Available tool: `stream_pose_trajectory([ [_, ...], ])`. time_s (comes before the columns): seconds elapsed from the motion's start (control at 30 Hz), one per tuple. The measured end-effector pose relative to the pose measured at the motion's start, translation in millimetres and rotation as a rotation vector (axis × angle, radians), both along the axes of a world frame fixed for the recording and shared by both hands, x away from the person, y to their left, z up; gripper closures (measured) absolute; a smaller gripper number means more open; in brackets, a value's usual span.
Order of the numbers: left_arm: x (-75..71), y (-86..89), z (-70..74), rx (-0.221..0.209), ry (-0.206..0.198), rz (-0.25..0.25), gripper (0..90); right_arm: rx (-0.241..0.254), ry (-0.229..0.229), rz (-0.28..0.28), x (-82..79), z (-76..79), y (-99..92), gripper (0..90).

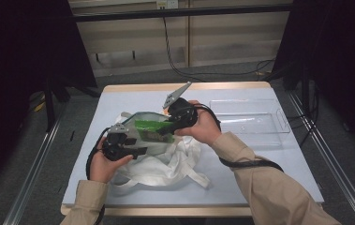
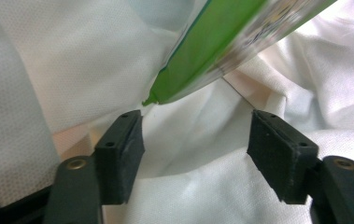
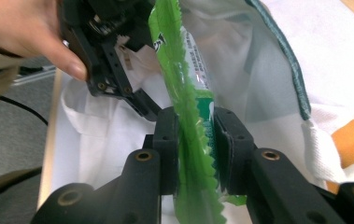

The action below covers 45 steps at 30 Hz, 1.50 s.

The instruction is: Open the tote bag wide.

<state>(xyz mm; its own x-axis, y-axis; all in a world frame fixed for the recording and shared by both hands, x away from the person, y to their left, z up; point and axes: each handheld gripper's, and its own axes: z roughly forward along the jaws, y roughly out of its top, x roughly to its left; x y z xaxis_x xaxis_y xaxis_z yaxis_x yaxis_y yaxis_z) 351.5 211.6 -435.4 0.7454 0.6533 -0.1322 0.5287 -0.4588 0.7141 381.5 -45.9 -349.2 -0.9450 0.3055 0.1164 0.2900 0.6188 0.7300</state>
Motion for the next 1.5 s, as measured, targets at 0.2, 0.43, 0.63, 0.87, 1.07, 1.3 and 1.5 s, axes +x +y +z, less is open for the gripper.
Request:
stream_pose_trajectory([
  [0.2, 0.8, -1.4, -1.5, -0.009, -0.007, -0.010, 28.9, 0.003, 0.036, 0.008, -0.4, 14.0, -1.3, 72.5],
  [0.43, -0.8, -0.9, 0.9, -0.008, -0.023, -0.003, 25.7, -0.006, 0.068, 0.015, 0.8, 25.9, -5.2, 72.5],
  [0.63, -2.1, -2.4, 0.9, -0.007, -0.017, 0.002, 22.3, -0.012, 0.083, 0.019, -0.6, 35.2, -12.3, 72.5],
  [0.87, -1.7, -4.0, 0.1, 0.001, -0.014, 0.000, 19.9, -0.016, 0.095, 0.007, -2.6, 40.2, -22.5, 72.4],
  [1.07, -0.4, -5.4, 1.0, -0.014, -0.014, 0.000, 18.7, -0.002, 0.120, 0.006, -4.9, 43.3, -28.3, 72.4],
  [1.3, 1.4, -5.7, 0.5, 0.002, -0.015, -0.002, 18.5, -0.004, 0.145, 0.017, -6.7, 48.2, -32.0, 72.4],
  [1.5, 1.0, -8.0, 0.1, 0.002, -0.019, -0.001, 18.2, -0.002, 0.165, 0.011, -8.5, 49.2, -36.8, 72.4],
])
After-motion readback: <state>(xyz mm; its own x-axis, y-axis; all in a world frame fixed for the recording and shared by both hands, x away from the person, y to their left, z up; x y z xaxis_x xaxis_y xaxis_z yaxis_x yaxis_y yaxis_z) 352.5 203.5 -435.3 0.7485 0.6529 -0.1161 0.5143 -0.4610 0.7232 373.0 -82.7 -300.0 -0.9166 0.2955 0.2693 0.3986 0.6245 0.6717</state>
